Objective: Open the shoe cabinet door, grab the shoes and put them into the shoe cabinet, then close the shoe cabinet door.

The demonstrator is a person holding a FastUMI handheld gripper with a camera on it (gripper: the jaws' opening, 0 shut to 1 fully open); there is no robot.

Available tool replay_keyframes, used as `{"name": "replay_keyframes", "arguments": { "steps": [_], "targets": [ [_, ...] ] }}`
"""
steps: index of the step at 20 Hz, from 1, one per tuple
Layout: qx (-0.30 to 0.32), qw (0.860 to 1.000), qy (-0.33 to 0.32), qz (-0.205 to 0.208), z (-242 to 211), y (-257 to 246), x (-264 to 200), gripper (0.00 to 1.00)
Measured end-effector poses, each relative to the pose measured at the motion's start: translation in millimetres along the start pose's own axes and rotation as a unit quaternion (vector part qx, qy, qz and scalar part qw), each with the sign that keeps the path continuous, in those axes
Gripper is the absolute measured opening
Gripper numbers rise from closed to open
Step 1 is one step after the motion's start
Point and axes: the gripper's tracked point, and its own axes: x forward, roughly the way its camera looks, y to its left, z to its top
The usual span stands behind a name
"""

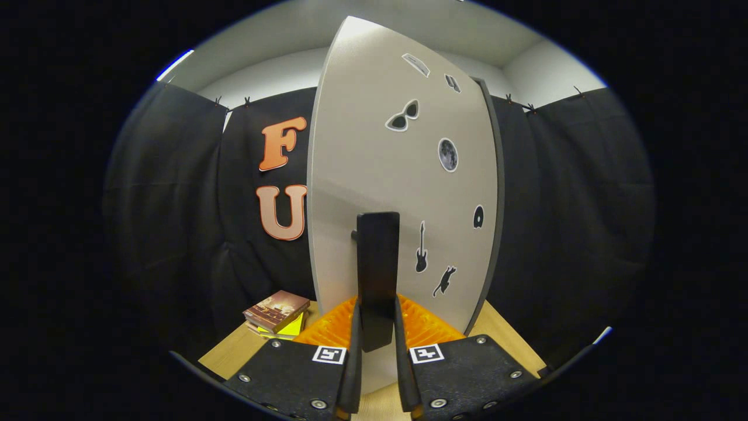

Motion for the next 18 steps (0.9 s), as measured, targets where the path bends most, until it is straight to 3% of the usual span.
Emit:
{"name": "replay_keyframes", "arguments": {
  "steps": [12,18],
  "targets": [
    [0.016,0.999,-0.008,-0.037,-6.7,-58.5,-47.2,0.20],
    [0.011,0.997,-0.010,-0.080,-7.0,-85.2,-60.7,0.18]
  ]
}}
